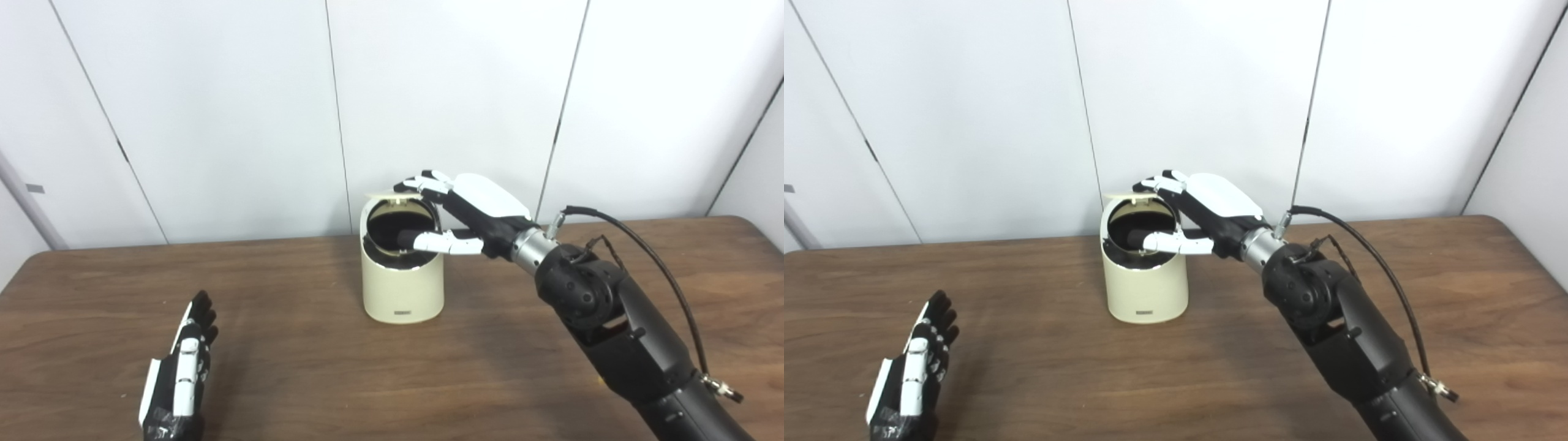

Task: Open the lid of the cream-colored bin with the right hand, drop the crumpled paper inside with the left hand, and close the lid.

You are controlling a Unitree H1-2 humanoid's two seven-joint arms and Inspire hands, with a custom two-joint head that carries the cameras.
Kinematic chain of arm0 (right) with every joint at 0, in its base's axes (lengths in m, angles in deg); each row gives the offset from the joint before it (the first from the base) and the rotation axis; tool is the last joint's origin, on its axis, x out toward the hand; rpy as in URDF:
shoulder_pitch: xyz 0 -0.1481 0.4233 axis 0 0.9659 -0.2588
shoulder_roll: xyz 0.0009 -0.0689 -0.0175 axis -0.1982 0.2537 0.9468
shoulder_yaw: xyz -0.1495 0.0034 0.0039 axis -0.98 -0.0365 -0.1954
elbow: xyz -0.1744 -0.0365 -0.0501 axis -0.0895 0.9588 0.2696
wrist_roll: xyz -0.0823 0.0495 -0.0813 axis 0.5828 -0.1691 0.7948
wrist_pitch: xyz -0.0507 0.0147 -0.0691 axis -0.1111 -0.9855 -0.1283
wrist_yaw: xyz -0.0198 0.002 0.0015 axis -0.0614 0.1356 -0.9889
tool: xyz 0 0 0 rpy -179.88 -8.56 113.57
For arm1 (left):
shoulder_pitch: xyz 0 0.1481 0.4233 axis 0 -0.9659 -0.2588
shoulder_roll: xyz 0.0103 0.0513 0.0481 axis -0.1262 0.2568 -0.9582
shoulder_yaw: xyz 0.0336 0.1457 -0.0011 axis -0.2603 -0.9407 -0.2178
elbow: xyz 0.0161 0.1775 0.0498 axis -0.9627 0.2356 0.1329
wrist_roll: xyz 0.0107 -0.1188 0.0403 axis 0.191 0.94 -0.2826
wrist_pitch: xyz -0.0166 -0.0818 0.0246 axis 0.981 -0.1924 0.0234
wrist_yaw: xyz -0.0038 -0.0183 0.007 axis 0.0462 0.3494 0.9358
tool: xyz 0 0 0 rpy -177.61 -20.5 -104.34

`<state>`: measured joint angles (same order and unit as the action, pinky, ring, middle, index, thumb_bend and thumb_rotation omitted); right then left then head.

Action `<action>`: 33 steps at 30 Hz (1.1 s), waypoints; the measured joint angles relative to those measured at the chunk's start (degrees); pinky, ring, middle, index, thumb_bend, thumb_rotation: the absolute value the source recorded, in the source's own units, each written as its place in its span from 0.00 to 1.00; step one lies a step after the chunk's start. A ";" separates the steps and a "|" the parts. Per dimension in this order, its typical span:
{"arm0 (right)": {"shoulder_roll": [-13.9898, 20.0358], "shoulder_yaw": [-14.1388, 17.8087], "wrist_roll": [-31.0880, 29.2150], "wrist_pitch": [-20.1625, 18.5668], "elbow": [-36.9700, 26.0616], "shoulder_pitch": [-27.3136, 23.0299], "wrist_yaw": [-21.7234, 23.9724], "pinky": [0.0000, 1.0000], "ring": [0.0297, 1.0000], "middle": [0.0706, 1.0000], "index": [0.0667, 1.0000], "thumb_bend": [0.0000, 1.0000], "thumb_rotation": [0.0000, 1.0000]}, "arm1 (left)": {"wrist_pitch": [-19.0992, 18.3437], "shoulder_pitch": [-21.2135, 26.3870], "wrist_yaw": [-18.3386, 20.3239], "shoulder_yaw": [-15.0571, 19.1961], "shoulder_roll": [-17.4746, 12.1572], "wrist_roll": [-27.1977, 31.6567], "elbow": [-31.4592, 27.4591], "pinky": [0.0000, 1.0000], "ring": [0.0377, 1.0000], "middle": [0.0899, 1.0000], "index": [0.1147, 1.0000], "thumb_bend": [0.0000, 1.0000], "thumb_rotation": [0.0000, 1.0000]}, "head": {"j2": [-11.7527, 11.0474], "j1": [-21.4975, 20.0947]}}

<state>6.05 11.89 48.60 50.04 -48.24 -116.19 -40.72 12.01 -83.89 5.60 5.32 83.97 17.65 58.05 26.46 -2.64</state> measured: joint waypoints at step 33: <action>1.06 0.11 4.40 -0.06 -8.94 8.04 4.77 0.97 1.00 0.97 0.88 0.56 1.00 | -0.34 -0.03 -0.18 -0.07 -0.06 0.33 -0.12 1.00 1.00 1.00 1.00 0.46 0.91 | 1.93 0.00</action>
<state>7.11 12.00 52.99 49.98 -57.18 -108.15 -35.95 11.67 -83.92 5.42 5.26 83.91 17.97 57.92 28.39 -2.64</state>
